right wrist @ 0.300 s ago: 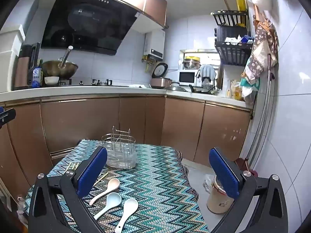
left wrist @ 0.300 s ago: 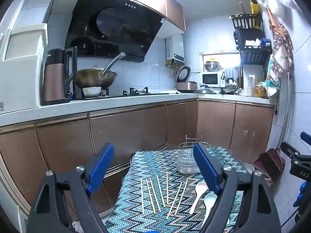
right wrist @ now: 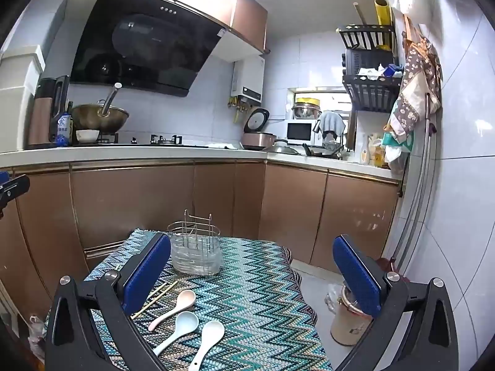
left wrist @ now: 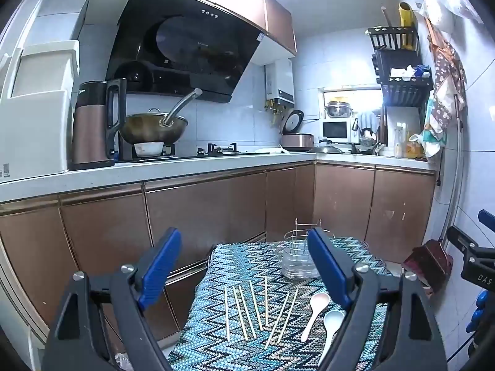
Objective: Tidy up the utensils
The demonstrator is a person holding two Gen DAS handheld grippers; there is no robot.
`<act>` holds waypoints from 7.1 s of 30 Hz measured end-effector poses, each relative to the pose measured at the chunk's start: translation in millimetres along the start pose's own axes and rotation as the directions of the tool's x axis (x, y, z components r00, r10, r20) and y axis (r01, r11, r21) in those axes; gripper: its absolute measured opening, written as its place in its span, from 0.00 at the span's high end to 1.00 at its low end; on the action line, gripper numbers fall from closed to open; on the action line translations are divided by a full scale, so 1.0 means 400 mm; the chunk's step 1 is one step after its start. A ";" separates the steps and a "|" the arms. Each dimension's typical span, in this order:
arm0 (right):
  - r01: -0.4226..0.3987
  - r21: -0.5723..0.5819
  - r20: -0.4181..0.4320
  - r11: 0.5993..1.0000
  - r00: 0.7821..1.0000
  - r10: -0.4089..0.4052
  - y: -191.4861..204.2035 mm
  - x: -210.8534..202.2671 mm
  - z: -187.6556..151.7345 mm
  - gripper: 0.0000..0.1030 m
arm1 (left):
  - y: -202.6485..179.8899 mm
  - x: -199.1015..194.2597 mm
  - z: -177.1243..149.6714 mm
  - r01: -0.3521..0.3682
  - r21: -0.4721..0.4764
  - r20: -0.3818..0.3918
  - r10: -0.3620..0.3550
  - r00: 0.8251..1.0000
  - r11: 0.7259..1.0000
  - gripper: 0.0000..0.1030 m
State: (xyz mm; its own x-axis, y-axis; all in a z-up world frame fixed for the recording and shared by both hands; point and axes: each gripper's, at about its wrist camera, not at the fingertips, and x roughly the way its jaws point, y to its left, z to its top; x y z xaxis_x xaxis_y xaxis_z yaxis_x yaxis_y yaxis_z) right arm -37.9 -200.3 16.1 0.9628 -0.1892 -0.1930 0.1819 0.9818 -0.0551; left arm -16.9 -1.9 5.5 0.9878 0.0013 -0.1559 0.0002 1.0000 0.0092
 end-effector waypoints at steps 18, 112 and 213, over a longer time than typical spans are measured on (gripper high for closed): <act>0.043 0.021 0.037 0.999 0.998 -0.044 -0.014 -0.025 0.013 0.00 | 0.009 0.003 -0.007 -0.012 -0.018 -0.015 0.011 1.000 1.000 0.19; 0.029 -0.028 0.025 0.999 0.999 -0.029 0.016 -0.032 0.012 0.00 | -0.031 0.016 -0.022 -0.046 0.047 -0.072 0.049 0.996 0.998 0.19; -0.401 0.369 -0.493 0.839 0.681 0.542 -0.071 0.442 -0.290 0.73 | -0.002 0.476 -0.192 0.127 -0.072 -0.582 -0.145 0.800 0.989 0.21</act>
State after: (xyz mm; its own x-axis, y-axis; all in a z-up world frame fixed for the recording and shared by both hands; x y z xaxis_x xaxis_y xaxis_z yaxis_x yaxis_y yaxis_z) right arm 104.1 -263.7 -129.9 0.6555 0.3942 -0.6441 -0.1595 0.9060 0.3921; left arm 159.1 -1.8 -100.0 0.6993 -0.1389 -0.7012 0.1149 0.9900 -0.0816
